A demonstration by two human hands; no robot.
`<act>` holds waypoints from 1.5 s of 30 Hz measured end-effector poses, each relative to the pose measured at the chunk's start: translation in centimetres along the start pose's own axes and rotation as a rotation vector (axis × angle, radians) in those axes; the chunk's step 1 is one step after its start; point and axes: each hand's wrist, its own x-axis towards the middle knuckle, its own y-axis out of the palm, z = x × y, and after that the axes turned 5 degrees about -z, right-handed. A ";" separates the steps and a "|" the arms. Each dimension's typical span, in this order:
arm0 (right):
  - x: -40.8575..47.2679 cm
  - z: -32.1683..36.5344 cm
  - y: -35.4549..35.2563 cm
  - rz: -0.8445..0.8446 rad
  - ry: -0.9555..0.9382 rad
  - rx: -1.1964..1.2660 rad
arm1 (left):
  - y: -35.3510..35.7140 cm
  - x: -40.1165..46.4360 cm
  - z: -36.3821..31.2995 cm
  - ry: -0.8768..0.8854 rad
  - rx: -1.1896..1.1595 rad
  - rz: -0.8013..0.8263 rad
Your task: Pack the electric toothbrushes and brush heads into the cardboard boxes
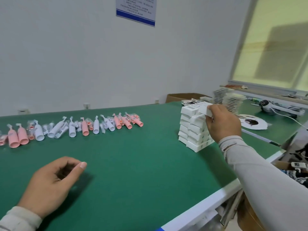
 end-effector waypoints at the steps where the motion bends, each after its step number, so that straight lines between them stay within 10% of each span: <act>1: 0.1 -0.1 0.3 0.030 0.000 -0.003 | 0.0 0.0 0.0 -0.003 -0.005 -0.002; 9: -1.4 -0.3 1.5 0.274 -0.036 -0.089 | -0.2 -0.1 -0.1 -0.015 -0.027 0.004; 14: -5.2 3.9 0.8 -0.002 0.060 0.270 | -0.3 -0.1 -0.3 -0.016 -0.019 0.006; 20: -8.8 9.7 4.0 0.734 -0.173 0.506 | -0.2 -0.2 -0.9 -0.041 -0.018 0.044; 25: -7.8 7.7 6.5 0.976 -0.049 0.416 | -0.3 -0.2 -1.3 -0.033 -0.019 0.058; 45: -5.6 8.3 6.9 0.794 0.151 0.629 | 0.3 0.3 -1.5 -0.053 0.043 0.067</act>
